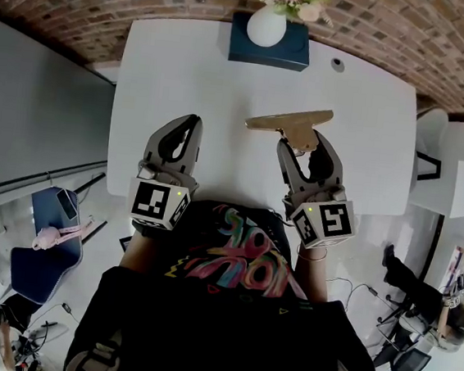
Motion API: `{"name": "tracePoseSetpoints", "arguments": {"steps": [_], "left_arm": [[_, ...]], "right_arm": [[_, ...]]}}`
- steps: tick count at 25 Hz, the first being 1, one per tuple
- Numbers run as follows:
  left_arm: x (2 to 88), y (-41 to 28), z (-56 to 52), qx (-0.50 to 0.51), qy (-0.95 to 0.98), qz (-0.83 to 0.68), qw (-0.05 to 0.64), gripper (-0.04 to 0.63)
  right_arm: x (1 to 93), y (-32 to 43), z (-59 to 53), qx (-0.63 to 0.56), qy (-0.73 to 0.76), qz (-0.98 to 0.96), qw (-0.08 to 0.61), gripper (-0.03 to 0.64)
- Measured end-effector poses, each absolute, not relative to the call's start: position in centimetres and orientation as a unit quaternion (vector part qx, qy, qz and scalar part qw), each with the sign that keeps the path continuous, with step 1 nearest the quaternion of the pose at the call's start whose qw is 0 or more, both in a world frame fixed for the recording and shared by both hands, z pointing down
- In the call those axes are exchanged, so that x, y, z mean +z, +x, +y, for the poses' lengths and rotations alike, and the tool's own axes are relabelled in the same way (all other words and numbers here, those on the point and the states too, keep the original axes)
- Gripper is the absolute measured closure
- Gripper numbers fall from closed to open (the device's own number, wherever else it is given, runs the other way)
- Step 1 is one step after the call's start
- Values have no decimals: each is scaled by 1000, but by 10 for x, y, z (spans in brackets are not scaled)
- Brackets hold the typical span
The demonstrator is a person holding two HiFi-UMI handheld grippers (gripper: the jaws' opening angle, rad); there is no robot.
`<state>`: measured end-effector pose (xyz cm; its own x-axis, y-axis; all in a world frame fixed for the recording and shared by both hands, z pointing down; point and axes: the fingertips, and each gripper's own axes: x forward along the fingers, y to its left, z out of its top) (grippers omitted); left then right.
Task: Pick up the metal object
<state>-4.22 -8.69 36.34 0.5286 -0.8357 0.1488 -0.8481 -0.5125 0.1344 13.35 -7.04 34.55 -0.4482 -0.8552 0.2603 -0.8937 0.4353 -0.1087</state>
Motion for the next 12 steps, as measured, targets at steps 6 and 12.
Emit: {"name": "tracePoseSetpoints", "arguments": {"steps": [6, 12], "left_arm": [[365, -45, -89, 32, 869, -483, 99, 560], [366, -48, -90, 35, 870, -482, 97, 560]], "right_arm": [[348, 132, -73, 112, 516, -844, 91, 334], [351, 130, -74, 113, 516, -844, 91, 335]]}}
